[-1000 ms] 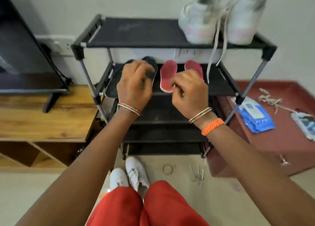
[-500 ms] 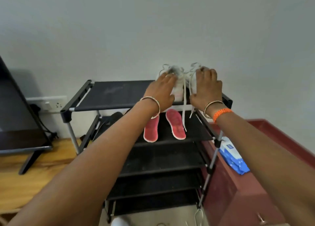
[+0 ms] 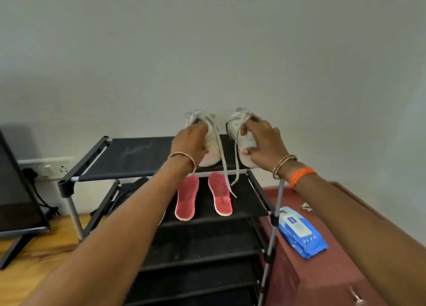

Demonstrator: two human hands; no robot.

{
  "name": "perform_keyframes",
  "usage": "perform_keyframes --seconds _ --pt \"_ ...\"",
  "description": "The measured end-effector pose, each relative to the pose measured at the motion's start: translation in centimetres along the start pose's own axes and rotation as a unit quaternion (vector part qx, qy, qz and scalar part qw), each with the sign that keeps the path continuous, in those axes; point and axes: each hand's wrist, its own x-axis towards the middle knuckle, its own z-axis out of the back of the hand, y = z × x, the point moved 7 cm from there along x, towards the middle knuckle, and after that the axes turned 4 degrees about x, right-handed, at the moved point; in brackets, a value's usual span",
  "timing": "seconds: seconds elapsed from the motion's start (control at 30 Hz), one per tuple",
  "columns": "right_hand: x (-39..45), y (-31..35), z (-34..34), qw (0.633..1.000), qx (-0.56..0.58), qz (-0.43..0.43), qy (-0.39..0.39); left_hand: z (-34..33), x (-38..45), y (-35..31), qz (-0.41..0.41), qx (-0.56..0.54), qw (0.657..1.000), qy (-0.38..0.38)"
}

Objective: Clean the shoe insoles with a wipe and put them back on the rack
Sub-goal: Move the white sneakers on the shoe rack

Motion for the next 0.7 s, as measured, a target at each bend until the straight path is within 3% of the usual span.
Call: perform_keyframes --seconds 0.1,0.17,0.27,0.37,0.47,0.57,0.7 --pt "-4.0 3.3 4.0 0.996 0.040 0.077 -0.037 5.0 -3.8 -1.3 -0.088 0.021 0.994 -0.064" --pt "-7.2 5.1 6.8 0.992 0.064 0.098 -0.047 7.8 -7.1 -2.3 -0.126 0.014 0.990 -0.063" --pt "-11.5 6.6 10.3 0.985 0.164 0.043 -0.030 11.5 -11.5 -3.7 -0.141 -0.020 0.990 -0.010" --pt "-14.6 7.3 11.0 0.955 0.292 -0.006 0.046 11.9 -15.0 -5.5 -0.163 -0.023 0.981 0.102" --pt "-17.3 7.7 8.0 0.934 0.327 -0.033 0.137 8.1 -17.7 -7.3 -0.201 -0.001 0.956 0.215" --pt "-21.5 6.9 2.4 0.935 0.281 -0.044 0.210 0.8 -20.8 -8.0 -0.196 -0.009 0.922 0.333" --pt "-26.8 3.4 -6.5 0.920 0.225 -0.135 0.292 -9.5 -24.7 -7.1 -0.167 -0.007 0.891 0.423"
